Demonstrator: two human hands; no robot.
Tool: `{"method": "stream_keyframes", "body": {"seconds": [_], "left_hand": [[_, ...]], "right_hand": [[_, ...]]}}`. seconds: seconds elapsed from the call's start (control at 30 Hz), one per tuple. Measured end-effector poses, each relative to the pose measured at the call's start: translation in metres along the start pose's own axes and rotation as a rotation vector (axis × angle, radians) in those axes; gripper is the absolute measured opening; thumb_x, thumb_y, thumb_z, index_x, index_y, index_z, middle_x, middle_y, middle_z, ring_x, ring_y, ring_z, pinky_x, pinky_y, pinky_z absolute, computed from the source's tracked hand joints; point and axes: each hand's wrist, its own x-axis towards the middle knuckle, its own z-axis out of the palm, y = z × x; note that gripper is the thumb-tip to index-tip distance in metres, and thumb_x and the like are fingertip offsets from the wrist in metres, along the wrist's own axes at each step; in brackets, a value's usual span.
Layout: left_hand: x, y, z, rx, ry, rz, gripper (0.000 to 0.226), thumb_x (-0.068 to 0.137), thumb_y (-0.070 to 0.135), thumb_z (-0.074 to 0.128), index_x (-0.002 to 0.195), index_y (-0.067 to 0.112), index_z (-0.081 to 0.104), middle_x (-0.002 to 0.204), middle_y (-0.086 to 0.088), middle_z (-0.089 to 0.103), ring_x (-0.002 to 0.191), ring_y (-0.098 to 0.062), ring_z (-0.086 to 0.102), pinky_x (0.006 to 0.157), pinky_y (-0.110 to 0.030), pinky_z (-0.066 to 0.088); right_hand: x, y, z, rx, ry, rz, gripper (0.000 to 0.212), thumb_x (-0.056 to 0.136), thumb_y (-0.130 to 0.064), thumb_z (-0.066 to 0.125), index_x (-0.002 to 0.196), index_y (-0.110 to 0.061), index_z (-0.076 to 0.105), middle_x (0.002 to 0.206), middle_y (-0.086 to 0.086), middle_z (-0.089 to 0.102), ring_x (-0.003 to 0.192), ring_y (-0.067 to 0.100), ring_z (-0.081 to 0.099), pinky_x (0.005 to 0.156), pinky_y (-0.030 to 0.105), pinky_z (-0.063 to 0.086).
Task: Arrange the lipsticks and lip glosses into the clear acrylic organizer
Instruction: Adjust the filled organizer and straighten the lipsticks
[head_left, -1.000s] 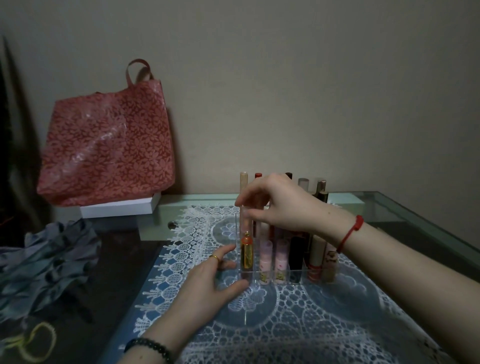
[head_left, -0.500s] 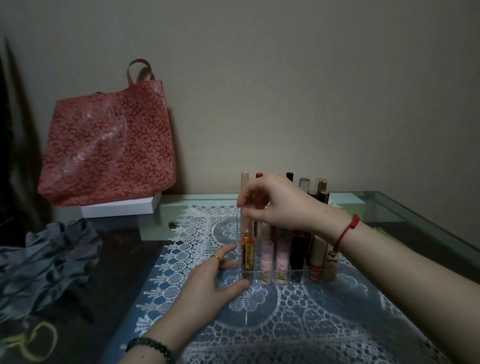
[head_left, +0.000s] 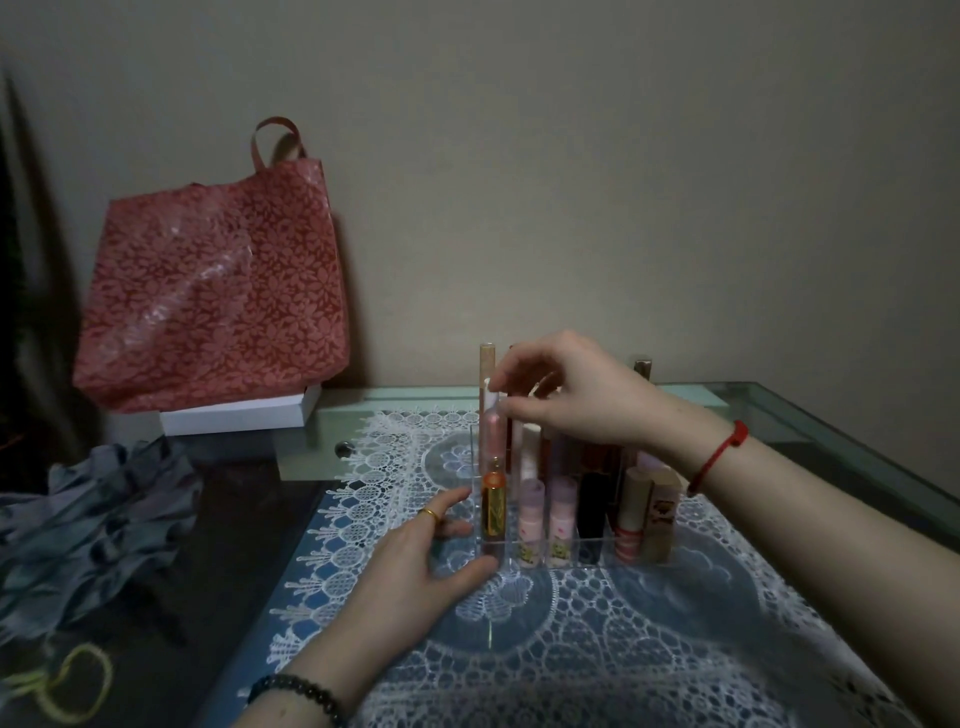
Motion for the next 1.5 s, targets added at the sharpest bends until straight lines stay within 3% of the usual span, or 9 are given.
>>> {"method": "stream_keyframes", "body": {"seconds": [0.17, 0.27, 0.4, 0.7, 0.83, 0.93, 1.13, 1.37, 1.5], "left_hand": [[0.0, 0.005, -0.003, -0.033, 0.043, 0.004, 0.079, 0.052, 0.073, 0.05, 0.126, 0.047, 0.037, 0.114, 0.019, 0.056, 0.101, 0.007, 0.051, 0.086, -0.018, 0.043], [0.001, 0.014, -0.006, -0.076, 0.153, 0.061, 0.063, 0.058, 0.069, 0.046, 0.118, 0.051, 0.039, 0.113, 0.022, 0.055, 0.099, 0.01, 0.05, 0.074, -0.006, 0.038], [0.013, 0.029, -0.02, -0.042, 0.299, 0.197, 0.058, 0.065, 0.062, 0.049, 0.118, 0.038, 0.048, 0.107, 0.016, 0.059, 0.101, 0.003, 0.052, 0.083, -0.012, 0.039], [0.05, 0.053, -0.023, 0.104, 0.331, 0.22, 0.038, 0.067, 0.056, 0.059, 0.098, 0.033, 0.058, 0.087, 0.015, 0.062, 0.084, 0.01, 0.052, 0.067, -0.005, 0.037], [0.054, 0.052, -0.023, 0.112, 0.35, 0.225, 0.023, 0.068, 0.047, 0.064, 0.086, 0.035, 0.059, 0.078, 0.016, 0.063, 0.079, 0.013, 0.052, 0.068, -0.009, 0.038], [0.054, 0.053, -0.022, 0.091, 0.358, 0.229, 0.014, 0.068, 0.041, 0.067, 0.078, 0.034, 0.06, 0.071, 0.015, 0.065, 0.075, 0.004, 0.059, 0.072, -0.023, 0.045], [0.055, 0.057, -0.023, 0.101, 0.326, 0.23, 0.011, 0.072, 0.031, 0.069, 0.081, 0.031, 0.063, 0.072, 0.014, 0.066, 0.078, -0.001, 0.061, 0.079, -0.032, 0.049], [0.051, 0.057, -0.023, 0.09, 0.321, 0.228, 0.011, 0.073, 0.035, 0.067, 0.081, 0.037, 0.06, 0.071, 0.018, 0.064, 0.077, 0.008, 0.058, 0.071, -0.02, 0.043], [0.049, 0.056, -0.023, 0.074, 0.313, 0.223, 0.014, 0.072, 0.036, 0.067, 0.083, 0.037, 0.059, 0.073, 0.018, 0.065, 0.077, 0.007, 0.058, 0.075, -0.026, 0.046]], "right_hand": [[-0.011, 0.012, -0.02, 0.075, 0.138, 0.049, 0.011, 0.079, -0.011, 0.066, 0.09, -0.01, 0.068, 0.085, 0.007, 0.07, 0.08, 0.017, 0.066, 0.077, 0.03, 0.053], [-0.027, 0.024, -0.026, 0.176, 0.253, 0.096, 0.009, 0.077, -0.011, 0.068, 0.085, -0.016, 0.068, 0.079, 0.0, 0.069, 0.071, 0.007, 0.064, 0.073, 0.021, 0.053], [-0.051, 0.041, -0.027, 0.233, 0.376, 0.133, 0.016, 0.076, -0.01, 0.069, 0.081, -0.025, 0.065, 0.08, -0.005, 0.069, 0.07, 0.003, 0.063, 0.069, 0.013, 0.051], [-0.084, 0.069, -0.013, 0.27, 0.572, 0.156, 0.025, 0.076, -0.008, 0.068, 0.08, -0.032, 0.066, 0.082, -0.013, 0.069, 0.074, 0.001, 0.064, 0.067, 0.008, 0.048], [-0.087, 0.078, -0.014, 0.286, 0.61, 0.155, 0.024, 0.079, -0.012, 0.066, 0.081, -0.035, 0.065, 0.081, -0.015, 0.068, 0.076, -0.001, 0.063, 0.067, 0.007, 0.048], [-0.09, 0.083, -0.014, 0.315, 0.627, 0.157, 0.026, 0.081, -0.012, 0.063, 0.079, -0.037, 0.064, 0.08, -0.015, 0.068, 0.077, 0.001, 0.063, 0.067, 0.007, 0.048], [-0.093, 0.09, -0.015, 0.321, 0.622, 0.187, 0.024, 0.083, -0.014, 0.06, 0.083, -0.037, 0.063, 0.084, -0.009, 0.067, 0.084, 0.013, 0.065, 0.07, 0.016, 0.052], [-0.095, 0.092, -0.012, 0.301, 0.6, 0.195, 0.022, 0.083, -0.014, 0.061, 0.083, -0.036, 0.062, 0.084, -0.005, 0.068, 0.083, 0.016, 0.064, 0.07, 0.015, 0.051], [-0.091, 0.088, -0.012, 0.293, 0.611, 0.204, 0.02, 0.081, -0.015, 0.063, 0.082, -0.035, 0.063, 0.082, -0.011, 0.067, 0.077, 0.007, 0.062, 0.064, 0.007, 0.047]]}}
